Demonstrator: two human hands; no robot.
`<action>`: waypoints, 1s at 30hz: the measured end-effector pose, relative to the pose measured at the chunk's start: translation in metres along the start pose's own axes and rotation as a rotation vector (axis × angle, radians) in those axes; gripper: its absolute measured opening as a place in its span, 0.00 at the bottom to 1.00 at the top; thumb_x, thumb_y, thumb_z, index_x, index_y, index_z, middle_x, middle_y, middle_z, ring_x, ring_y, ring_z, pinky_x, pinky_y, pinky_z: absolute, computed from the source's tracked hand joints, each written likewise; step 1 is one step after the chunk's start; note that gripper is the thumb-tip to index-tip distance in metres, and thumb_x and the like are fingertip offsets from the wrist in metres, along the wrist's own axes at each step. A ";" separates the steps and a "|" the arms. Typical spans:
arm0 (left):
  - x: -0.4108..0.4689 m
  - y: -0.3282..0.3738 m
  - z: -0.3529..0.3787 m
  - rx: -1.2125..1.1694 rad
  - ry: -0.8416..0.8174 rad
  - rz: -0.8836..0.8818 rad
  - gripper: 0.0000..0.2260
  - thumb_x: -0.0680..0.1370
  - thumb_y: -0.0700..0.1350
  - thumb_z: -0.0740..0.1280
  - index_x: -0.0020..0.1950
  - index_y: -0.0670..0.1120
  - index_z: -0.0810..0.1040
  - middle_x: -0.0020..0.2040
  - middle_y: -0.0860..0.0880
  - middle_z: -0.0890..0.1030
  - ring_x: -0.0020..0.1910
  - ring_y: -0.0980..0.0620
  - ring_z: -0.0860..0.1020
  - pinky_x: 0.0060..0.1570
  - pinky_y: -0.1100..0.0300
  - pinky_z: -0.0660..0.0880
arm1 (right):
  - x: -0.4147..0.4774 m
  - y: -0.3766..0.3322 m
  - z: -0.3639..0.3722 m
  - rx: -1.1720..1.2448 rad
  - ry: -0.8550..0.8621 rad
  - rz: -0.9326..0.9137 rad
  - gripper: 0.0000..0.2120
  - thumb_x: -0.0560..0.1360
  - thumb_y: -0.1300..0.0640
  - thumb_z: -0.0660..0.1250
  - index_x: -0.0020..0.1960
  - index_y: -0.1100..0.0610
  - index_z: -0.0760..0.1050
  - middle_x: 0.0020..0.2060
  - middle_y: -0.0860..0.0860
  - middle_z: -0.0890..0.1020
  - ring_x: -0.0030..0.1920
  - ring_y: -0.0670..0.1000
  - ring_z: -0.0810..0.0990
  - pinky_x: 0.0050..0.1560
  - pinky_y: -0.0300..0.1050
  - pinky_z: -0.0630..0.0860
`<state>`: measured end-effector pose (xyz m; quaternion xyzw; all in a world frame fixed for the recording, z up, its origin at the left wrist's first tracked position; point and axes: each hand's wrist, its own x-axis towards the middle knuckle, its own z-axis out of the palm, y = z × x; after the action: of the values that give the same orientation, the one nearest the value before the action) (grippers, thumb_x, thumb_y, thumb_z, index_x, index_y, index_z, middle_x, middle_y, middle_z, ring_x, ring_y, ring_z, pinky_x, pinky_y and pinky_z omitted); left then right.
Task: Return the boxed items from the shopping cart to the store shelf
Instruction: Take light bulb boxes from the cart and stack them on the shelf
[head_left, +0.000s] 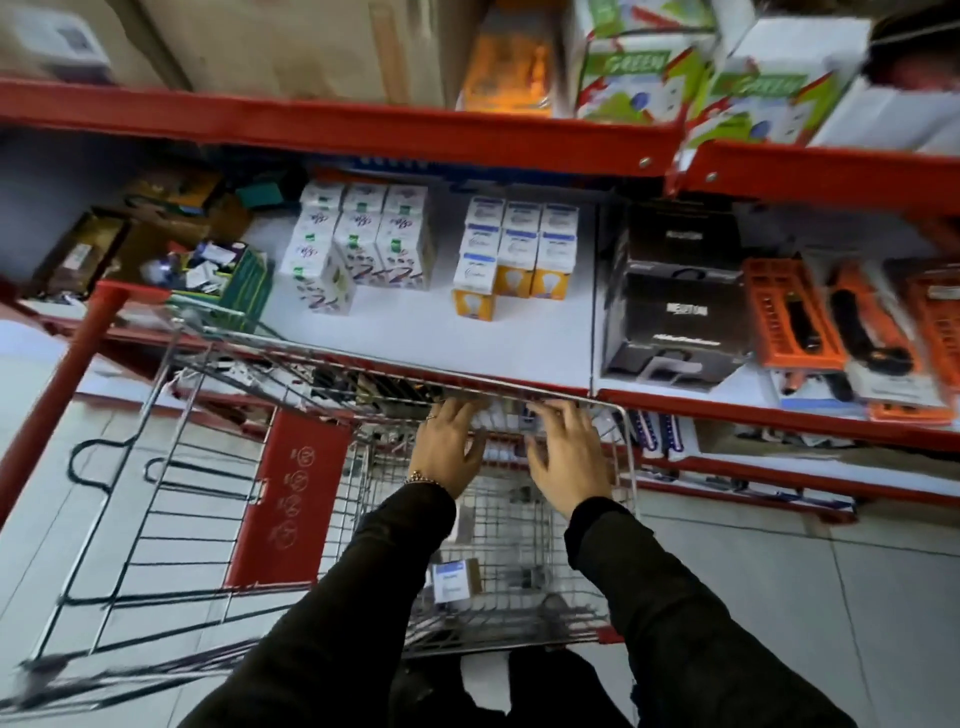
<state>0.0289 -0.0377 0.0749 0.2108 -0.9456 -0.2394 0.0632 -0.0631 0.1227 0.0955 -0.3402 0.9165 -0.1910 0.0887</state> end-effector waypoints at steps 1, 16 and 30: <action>-0.007 -0.016 0.001 0.019 -0.013 -0.016 0.17 0.76 0.48 0.63 0.64 0.48 0.73 0.57 0.43 0.79 0.51 0.39 0.80 0.45 0.49 0.79 | -0.002 -0.009 0.012 -0.003 -0.047 -0.008 0.21 0.78 0.52 0.64 0.70 0.54 0.70 0.65 0.54 0.72 0.65 0.57 0.71 0.65 0.54 0.72; -0.064 -0.173 0.068 0.311 -0.734 -0.136 0.36 0.75 0.46 0.71 0.78 0.50 0.56 0.78 0.48 0.60 0.76 0.45 0.61 0.73 0.51 0.65 | -0.005 -0.058 0.198 -0.225 -0.674 -0.062 0.27 0.77 0.67 0.65 0.74 0.61 0.62 0.72 0.59 0.65 0.69 0.60 0.67 0.64 0.53 0.71; -0.054 -0.162 0.050 0.300 -0.556 -0.082 0.27 0.72 0.41 0.70 0.71 0.48 0.68 0.69 0.47 0.66 0.64 0.43 0.71 0.62 0.51 0.75 | -0.007 -0.064 0.178 -0.153 -0.568 -0.001 0.33 0.70 0.56 0.74 0.72 0.57 0.66 0.68 0.55 0.71 0.68 0.57 0.69 0.69 0.51 0.70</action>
<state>0.1259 -0.1221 -0.0479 0.1823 -0.9422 -0.1483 -0.2390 0.0319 0.0312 -0.0406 -0.3860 0.8666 -0.0185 0.3157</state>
